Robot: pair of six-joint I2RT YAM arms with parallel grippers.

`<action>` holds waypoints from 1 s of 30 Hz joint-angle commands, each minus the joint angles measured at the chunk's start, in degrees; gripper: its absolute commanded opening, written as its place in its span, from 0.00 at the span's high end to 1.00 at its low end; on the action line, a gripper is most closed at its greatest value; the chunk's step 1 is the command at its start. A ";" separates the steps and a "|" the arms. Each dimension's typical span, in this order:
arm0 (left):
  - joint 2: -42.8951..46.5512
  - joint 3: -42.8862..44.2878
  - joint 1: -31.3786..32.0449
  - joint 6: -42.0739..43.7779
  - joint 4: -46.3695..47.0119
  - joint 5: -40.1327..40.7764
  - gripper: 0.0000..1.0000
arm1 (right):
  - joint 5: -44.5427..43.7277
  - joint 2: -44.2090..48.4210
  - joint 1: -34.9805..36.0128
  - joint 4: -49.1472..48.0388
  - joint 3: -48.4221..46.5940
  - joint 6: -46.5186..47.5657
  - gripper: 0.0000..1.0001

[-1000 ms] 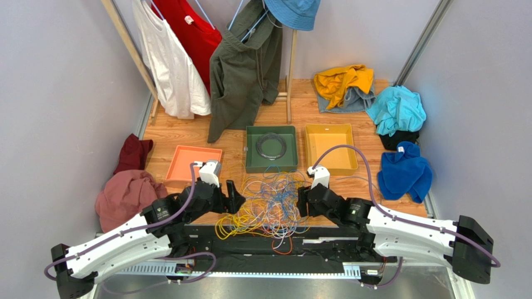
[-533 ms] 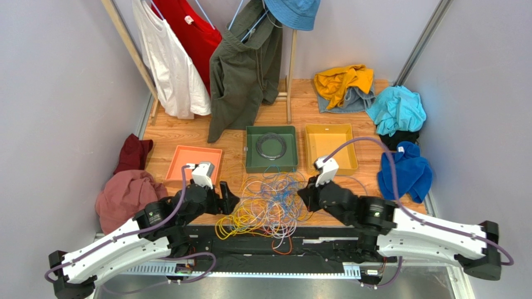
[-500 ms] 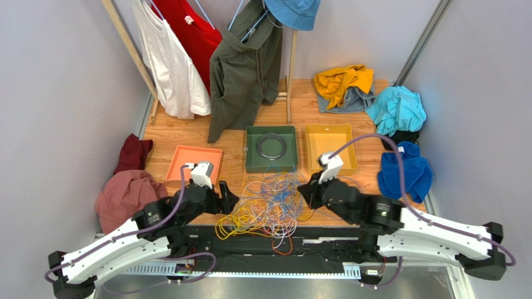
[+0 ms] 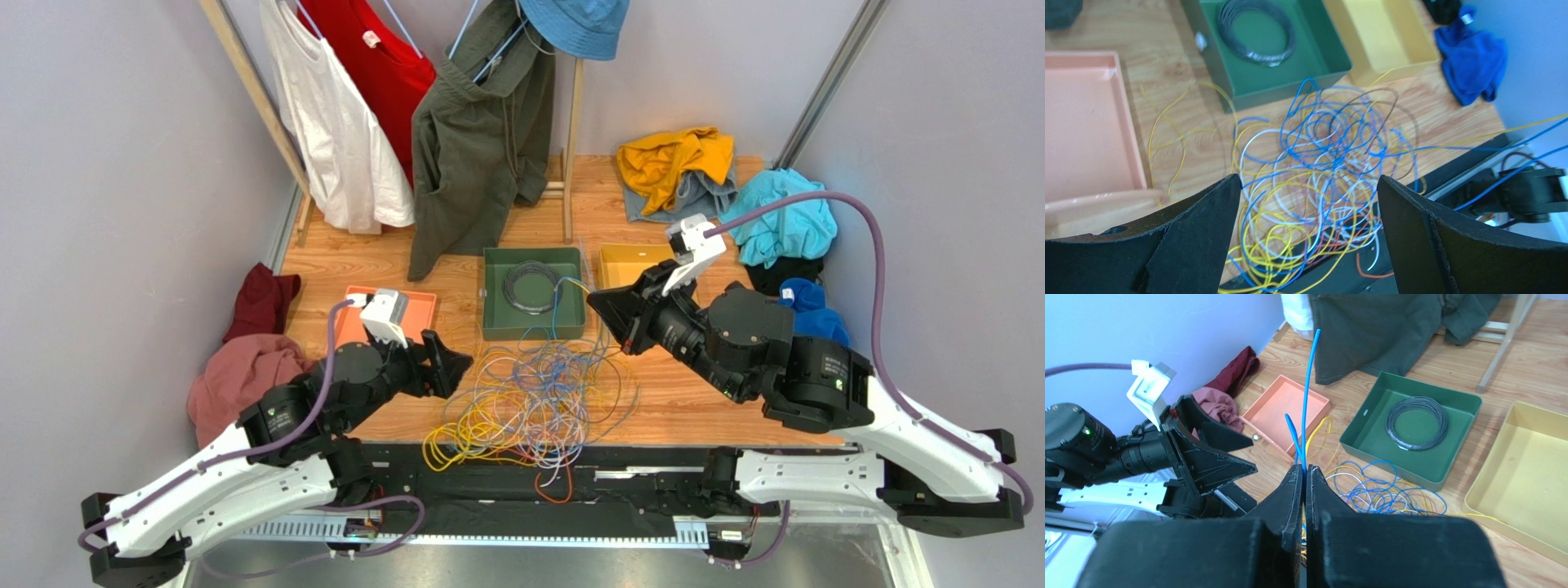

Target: Untangle the cables

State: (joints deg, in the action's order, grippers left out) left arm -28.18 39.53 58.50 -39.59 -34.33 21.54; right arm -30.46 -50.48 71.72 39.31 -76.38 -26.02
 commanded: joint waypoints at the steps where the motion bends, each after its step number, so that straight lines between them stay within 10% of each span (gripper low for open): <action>1: 2.08 2.75 0.21 4.96 6.28 -2.02 0.09 | 4.26 -1.64 0.17 0.42 -2.99 1.51 1.00; 13: -3.09 -4.37 0.21 6.99 42.03 -25.92 0.10 | 10.77 -1.64 0.35 -6.52 3.96 -3.86 1.00; 25: -14.79 -5.42 0.21 4.35 52.78 -29.63 0.14 | 11.74 -1.29 1.84 -7.06 5.54 -4.92 1.00; 26: -14.79 -5.86 0.21 4.26 53.13 -29.63 0.19 | 11.65 -1.03 2.01 -7.05 5.71 -5.00 1.00; 30: -12.86 -4.21 0.21 3.91 47.10 -24.04 1.00 | 9.81 0.81 2.19 -6.18 7.03 -5.36 1.00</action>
State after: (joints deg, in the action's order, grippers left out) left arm -43.03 33.67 58.48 -35.59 13.91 -6.37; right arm -19.42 -52.14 73.38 34.79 -70.43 -30.57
